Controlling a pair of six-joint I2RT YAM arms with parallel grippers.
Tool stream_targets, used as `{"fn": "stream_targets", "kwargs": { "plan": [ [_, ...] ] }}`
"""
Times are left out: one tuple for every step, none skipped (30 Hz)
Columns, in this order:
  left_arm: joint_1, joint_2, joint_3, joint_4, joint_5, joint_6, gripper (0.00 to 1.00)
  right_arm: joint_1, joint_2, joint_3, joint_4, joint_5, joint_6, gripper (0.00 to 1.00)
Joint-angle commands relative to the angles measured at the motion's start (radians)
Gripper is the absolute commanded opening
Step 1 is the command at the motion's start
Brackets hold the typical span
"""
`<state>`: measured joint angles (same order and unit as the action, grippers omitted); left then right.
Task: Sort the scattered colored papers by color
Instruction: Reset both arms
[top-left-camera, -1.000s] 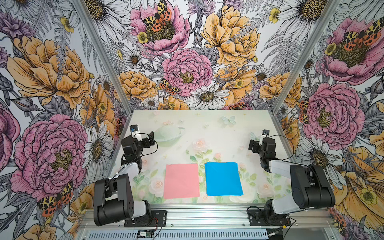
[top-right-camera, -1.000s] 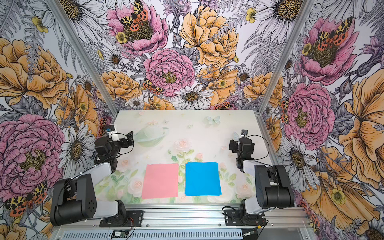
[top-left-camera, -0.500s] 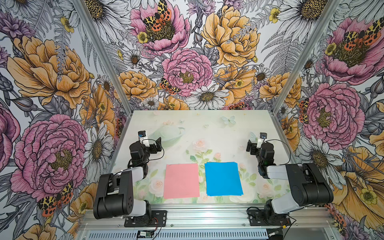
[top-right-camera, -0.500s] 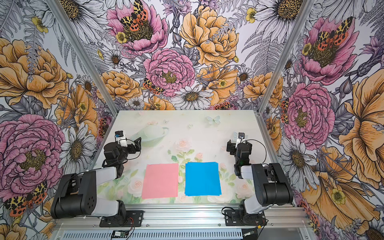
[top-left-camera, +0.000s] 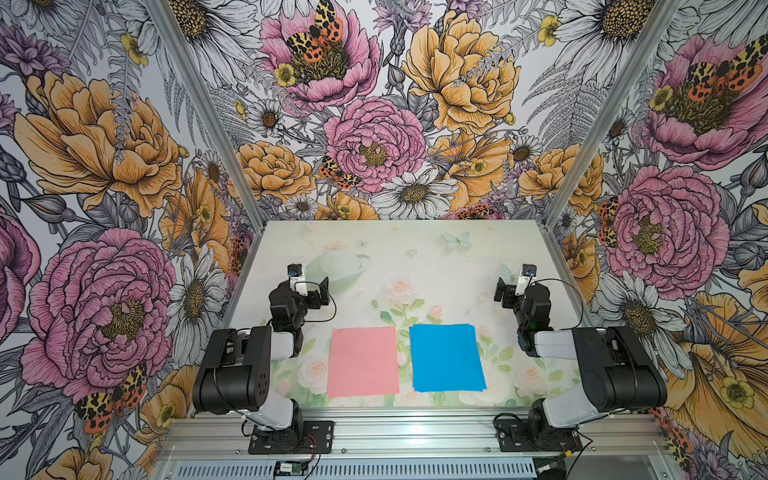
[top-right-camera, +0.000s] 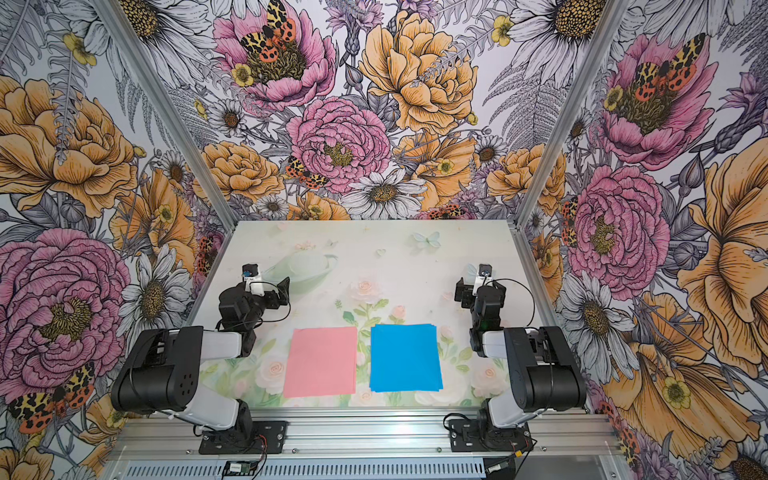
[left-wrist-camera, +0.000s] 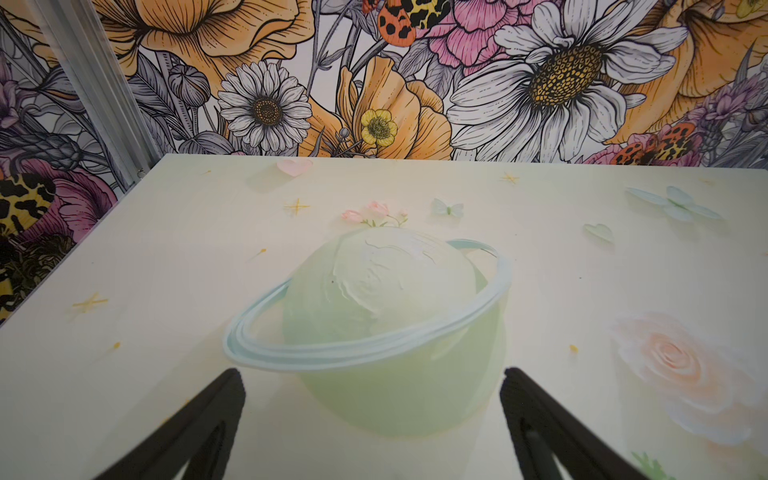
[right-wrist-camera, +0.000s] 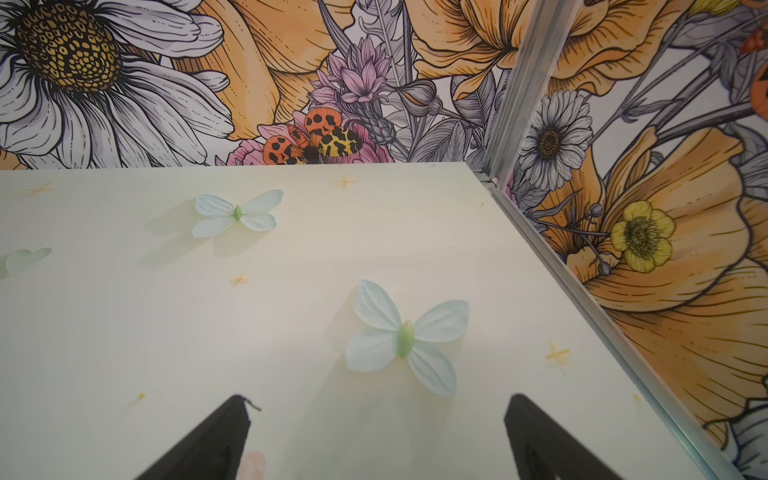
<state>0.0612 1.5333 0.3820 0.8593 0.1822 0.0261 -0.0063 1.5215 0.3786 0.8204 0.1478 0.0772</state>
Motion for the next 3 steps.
{"fn": "stream_targets", "kwargs": {
  "plan": [
    [-0.004,-0.009,-0.003,0.025,-0.022,0.015,0.99,-0.006,0.009,0.027,0.001,-0.025,0.003,0.99],
    [-0.004,-0.008,-0.003,0.026,-0.023,0.015,0.99,-0.007,0.006,0.022,0.006,-0.026,0.005,0.99],
    [-0.005,-0.007,-0.003,0.024,-0.023,0.015,0.99,-0.006,0.004,0.022,0.007,-0.027,0.006,0.99]
  ]
}}
